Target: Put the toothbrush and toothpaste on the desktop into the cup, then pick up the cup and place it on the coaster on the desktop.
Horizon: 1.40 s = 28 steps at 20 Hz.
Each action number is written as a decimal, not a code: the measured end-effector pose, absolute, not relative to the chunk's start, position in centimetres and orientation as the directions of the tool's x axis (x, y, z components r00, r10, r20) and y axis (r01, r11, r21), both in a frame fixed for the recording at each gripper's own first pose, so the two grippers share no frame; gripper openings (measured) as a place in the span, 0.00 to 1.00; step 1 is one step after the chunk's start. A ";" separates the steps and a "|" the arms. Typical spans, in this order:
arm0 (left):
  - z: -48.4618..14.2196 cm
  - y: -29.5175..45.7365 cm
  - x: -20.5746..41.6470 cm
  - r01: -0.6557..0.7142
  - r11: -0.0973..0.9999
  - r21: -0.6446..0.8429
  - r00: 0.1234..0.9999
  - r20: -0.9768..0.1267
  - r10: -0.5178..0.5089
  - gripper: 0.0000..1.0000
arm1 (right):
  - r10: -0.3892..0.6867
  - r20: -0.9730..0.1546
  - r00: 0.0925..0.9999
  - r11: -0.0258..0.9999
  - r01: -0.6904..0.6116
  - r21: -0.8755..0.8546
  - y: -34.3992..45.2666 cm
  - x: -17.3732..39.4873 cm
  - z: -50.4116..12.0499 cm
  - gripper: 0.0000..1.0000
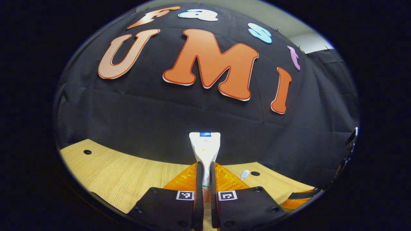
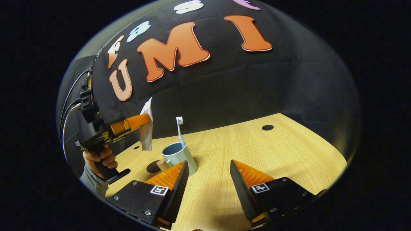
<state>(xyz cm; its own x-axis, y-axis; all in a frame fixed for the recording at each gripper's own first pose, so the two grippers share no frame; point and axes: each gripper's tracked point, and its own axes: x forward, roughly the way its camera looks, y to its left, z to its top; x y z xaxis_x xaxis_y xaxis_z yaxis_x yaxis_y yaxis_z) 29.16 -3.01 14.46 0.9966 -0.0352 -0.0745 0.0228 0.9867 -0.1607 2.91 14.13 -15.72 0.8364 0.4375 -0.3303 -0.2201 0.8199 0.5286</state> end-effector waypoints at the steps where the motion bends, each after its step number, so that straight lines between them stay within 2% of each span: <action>1: 14.8 -3.5 29.7 0.032 0.986 -0.161 0.998 -0.055 -0.042 0.13 | 0.431 -0.336 0.837 0.822 -0.211 0.529 13.8 3.0 -16.0 0.78; 7: 13.6 -5.6 31.9 0.059 0.980 -0.189 0.998 -0.015 -0.063 0.13 | 0.408 -0.379 0.830 0.829 -0.164 0.534 12.5 4.0 -18.5 0.78; 11: 9.7 -6.6 32.7 0.074 0.985 -0.153 0.990 -0.107 -0.091 0.13 | 0.412 -0.386 0.825 0.820 -0.150 0.553 12.3 4.0 -19.1 0.78; 16: 5.9 -7.2 32.4 0.087 0.978 -0.190 0.972 -0.201 -0.125 0.13 | 0.406 -0.399 0.822 0.824 -0.141 0.548 12.1 3.7 -19.0 0.78; 20: 4.9 -7.8 30.8 0.123 0.978 -0.170 0.954 -0.250 -0.163 0.20 | 0.411 -0.383 0.827 0.815 -0.145 0.562 12.4 3.3 -17.5 0.78; 24: 3.5 -8.1 27.7 0.173 0.979 -0.104 0.925 -0.325 -0.198 0.22 | 0.430 -0.379 0.820 0.802 -0.154 0.577 13.9 2.9 -16.1 0.78; 28: 5.1 -7.6 25.3 0.198 0.978 -0.065 0.931 -0.301 -0.208 0.31 | 0.447 -0.382 0.809 0.813 -0.190 0.550 15.9 2.8 -14.6 0.78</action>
